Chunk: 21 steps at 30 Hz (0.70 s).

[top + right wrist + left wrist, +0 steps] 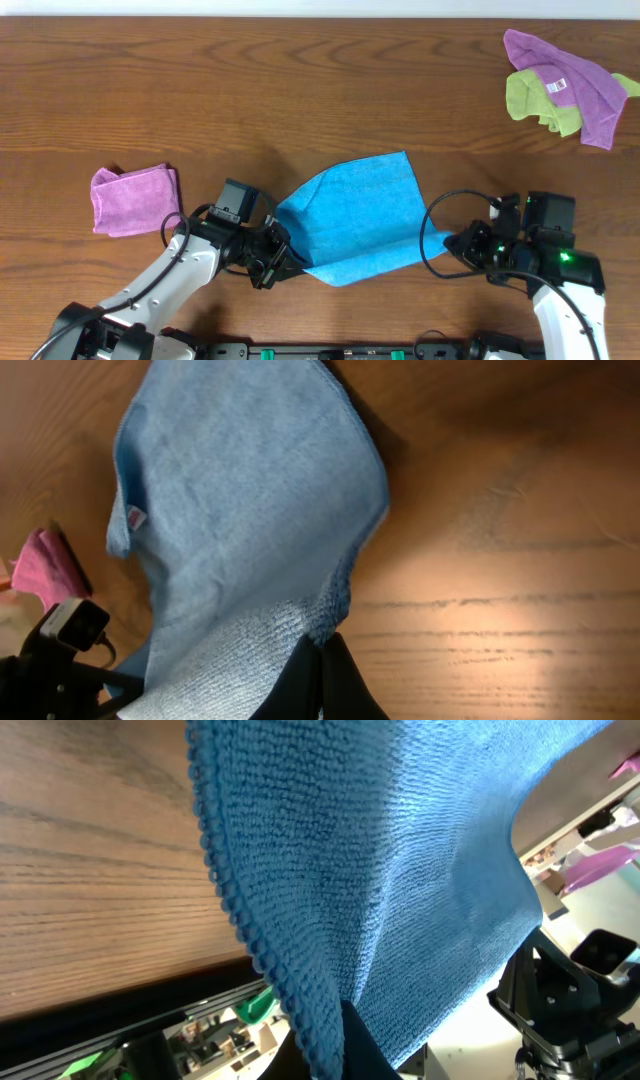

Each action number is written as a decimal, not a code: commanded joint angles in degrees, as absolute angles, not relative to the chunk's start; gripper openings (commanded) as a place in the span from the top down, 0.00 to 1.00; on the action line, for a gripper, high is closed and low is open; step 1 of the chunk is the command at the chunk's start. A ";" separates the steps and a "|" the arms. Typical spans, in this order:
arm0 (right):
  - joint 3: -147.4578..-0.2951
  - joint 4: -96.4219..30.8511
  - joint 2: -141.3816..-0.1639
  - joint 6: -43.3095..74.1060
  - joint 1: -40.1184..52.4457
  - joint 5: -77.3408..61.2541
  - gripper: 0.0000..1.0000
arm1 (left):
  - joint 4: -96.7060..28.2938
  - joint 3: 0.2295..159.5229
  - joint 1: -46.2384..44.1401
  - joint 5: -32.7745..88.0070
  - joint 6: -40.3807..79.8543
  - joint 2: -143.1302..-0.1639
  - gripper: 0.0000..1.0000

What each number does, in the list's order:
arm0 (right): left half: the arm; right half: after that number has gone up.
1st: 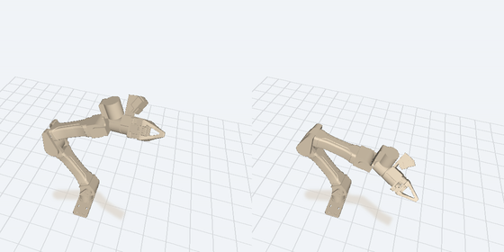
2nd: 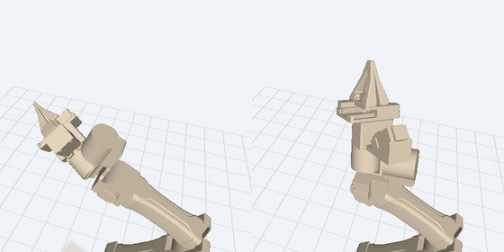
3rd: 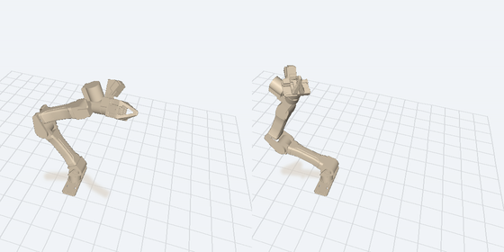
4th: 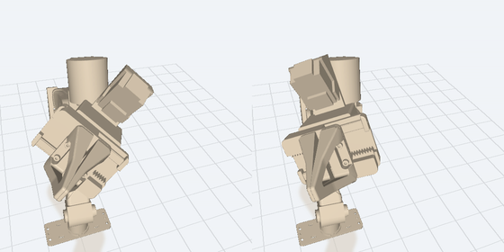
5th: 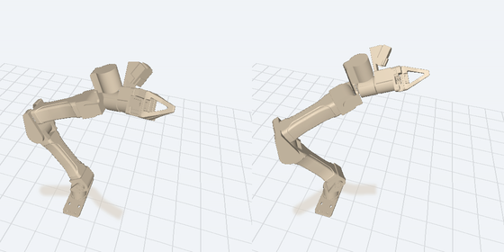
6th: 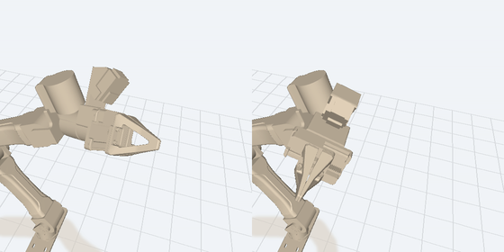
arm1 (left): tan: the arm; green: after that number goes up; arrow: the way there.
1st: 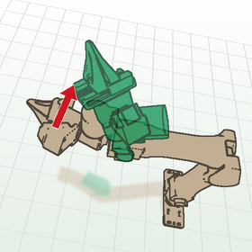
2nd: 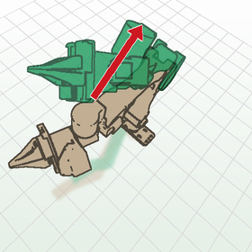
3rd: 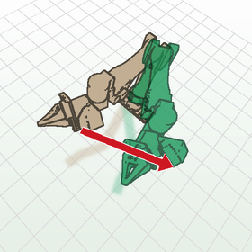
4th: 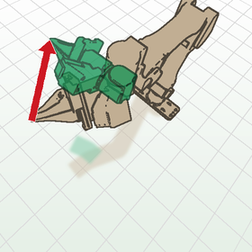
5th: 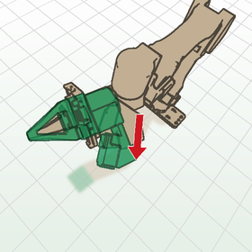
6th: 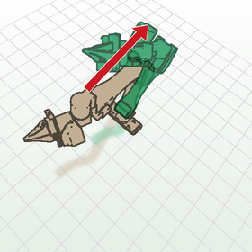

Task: Fold the cloth
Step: 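Lift the near edge and fold it forward over the far half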

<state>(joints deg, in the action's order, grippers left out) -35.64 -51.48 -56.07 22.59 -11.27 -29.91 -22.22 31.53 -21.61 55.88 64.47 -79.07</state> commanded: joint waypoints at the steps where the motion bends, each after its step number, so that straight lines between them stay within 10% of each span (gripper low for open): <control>1: -36.75 -49.78 -56.12 23.77 -9.45 -28.86 0.99 | -22.22 33.04 -20.56 53.34 64.77 -78.85 0.94; 21: -36.75 -27.59 -67.11 27.42 -0.91 -26.11 0.99 | -15.75 33.58 -14.04 47.09 64.82 -79.02 0.94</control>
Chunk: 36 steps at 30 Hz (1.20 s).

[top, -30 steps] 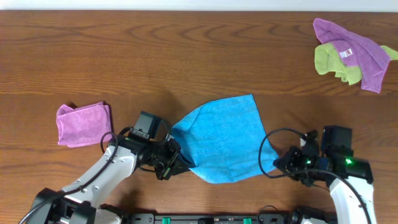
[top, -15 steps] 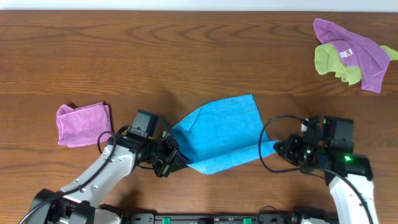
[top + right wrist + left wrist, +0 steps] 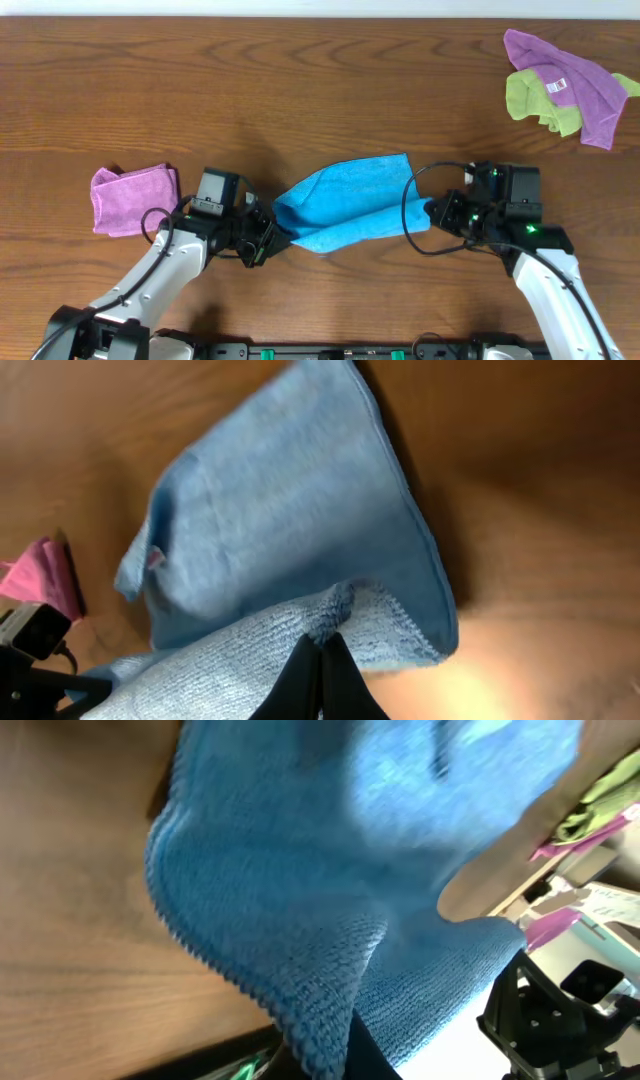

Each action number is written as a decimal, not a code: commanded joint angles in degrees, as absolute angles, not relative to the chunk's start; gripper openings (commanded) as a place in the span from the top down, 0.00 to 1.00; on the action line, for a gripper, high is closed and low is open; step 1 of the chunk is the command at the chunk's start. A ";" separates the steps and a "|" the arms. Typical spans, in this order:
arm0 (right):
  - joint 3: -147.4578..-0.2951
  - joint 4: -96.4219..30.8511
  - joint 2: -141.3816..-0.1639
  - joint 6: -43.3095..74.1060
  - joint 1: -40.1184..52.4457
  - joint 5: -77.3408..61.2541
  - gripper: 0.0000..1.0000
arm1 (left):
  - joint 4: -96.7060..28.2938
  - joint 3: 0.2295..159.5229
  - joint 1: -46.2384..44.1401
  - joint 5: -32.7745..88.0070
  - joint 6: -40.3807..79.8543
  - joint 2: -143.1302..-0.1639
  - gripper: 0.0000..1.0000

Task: Fold the cloth
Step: 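Lift the near edge and fold it forward over the far half, then lower the folded edge onto the cloth and open both grippers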

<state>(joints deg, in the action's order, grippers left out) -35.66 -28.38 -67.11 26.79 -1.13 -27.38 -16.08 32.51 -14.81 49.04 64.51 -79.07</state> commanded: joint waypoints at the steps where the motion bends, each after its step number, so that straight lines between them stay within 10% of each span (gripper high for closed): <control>1: -36.75 -26.41 -67.16 27.42 -0.73 -25.67 0.99 | -14.79 33.65 -13.80 46.59 65.21 -79.02 0.94; 36: -41.69 -16.10 -80.84 28.71 4.32 -20.71 0.99 | -23.77 50.11 -11.46 32.12 59.27 -90.04 0.94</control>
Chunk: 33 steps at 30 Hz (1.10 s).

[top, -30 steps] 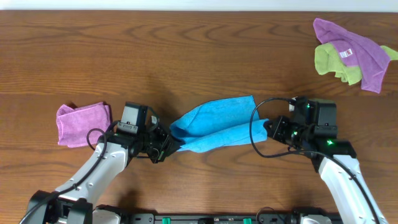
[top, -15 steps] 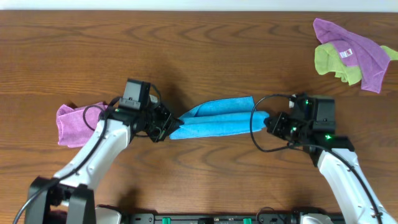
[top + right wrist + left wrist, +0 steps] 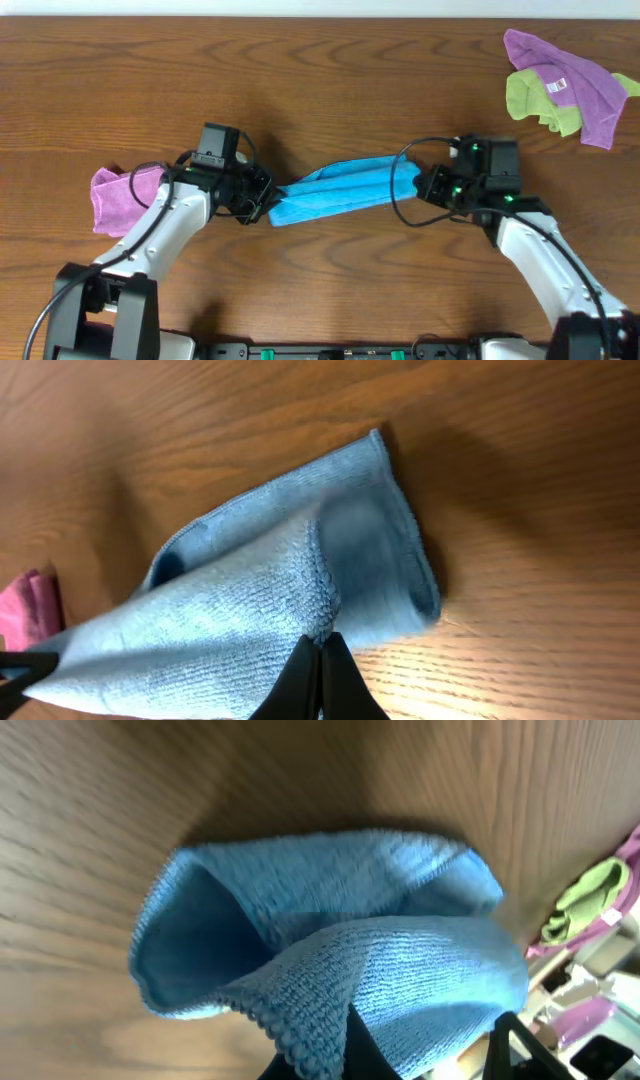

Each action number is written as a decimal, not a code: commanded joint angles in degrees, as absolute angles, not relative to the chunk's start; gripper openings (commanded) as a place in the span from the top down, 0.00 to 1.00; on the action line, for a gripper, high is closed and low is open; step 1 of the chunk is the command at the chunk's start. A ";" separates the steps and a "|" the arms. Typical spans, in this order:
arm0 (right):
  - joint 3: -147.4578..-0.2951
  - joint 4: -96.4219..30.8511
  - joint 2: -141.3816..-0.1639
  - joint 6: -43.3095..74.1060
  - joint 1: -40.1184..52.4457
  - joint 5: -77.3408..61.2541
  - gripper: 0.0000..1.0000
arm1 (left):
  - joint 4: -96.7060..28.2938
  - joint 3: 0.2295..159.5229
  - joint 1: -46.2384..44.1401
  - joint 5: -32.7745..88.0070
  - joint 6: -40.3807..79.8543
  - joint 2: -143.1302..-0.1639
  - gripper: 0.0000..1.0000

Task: Fold the cloth
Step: 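Lower the folded edge onto the cloth and open both grippers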

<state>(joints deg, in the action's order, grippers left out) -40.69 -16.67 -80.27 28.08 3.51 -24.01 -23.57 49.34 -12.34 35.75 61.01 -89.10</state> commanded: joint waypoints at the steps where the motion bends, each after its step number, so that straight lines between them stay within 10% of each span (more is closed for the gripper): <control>1: -41.69 -15.59 -81.28 28.73 4.75 -20.29 0.99 | -23.68 50.11 -11.42 31.62 59.18 -90.52 0.94; 28: -41.67 -18.48 -81.78 27.75 5.02 -11.77 0.99 | -16.08 50.17 -11.44 30.20 58.24 -98.94 0.94; 33: -41.69 -18.46 -82.30 27.57 5.02 -10.66 0.98 | -16.25 50.17 -11.44 30.06 57.93 -98.94 0.78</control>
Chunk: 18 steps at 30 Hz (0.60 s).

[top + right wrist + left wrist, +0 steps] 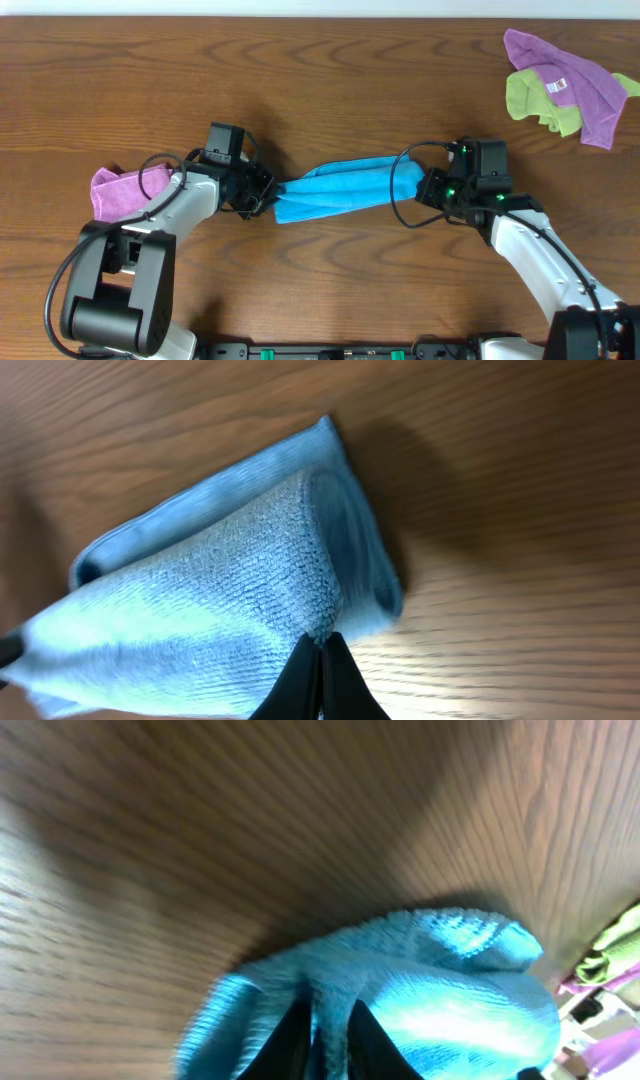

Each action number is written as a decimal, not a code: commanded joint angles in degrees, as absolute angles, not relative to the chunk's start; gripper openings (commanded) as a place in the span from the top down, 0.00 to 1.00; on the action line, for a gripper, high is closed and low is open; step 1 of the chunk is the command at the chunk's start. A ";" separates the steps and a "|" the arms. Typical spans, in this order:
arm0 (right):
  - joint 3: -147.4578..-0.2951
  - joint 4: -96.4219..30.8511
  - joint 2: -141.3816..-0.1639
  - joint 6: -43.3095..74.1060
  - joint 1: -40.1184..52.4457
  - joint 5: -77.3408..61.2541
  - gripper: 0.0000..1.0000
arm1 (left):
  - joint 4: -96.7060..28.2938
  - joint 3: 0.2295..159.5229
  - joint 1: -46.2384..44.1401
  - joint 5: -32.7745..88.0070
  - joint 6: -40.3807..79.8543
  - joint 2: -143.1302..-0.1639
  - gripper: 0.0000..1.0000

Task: Fold the cloth
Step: 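Lower the folded edge onto the cloth and open both grippers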

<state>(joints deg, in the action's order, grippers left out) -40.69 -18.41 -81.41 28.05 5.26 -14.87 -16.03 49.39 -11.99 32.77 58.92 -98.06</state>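
Observation:
The blue cloth lies doubled over as a narrow band across the middle of the brown table. My left gripper is shut on its left end, where a bunched fold of cloth sits between the dark fingers. At the band's right end my right gripper is shut on the top layer's corner. In the right wrist view the folded cloth rests on the wood just beyond the gripper.
A folded pink cloth lies just left of my left arm. At the far right corner a purple cloth lies heaped over a green cloth. Cables loop beside both wrists.
Both grippers keep their grip on the ends of the blue band. The left gripper now sits lower, close to the wood. The band has shifted very little.
First the blue cloth hung as a broad sheet between my two shut grippers near the front edge. Then both had moved away from me and the sheet had doubled over. Later it was a narrow band on the table, where it now rests, both ends still held.

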 commanded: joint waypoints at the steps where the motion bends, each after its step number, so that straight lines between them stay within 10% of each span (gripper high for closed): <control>1: -41.67 -18.46 -82.65 27.57 5.02 -10.68 0.96 | -16.34 50.17 -11.44 30.09 57.78 -98.94 0.69; 10: -41.69 -17.56 -83.42 27.59 5.02 -10.72 0.48 | -16.71 50.17 -11.42 31.97 57.17 -98.94 0.37; 18: -42.63 -17.78 -81.43 28.97 4.99 -10.72 0.41 | -23.42 54.87 -11.38 32.34 53.49 -98.87 0.36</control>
<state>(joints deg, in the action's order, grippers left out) -40.82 -17.78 -83.07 27.94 5.15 -11.25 -21.56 51.24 -11.70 32.18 56.53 -98.17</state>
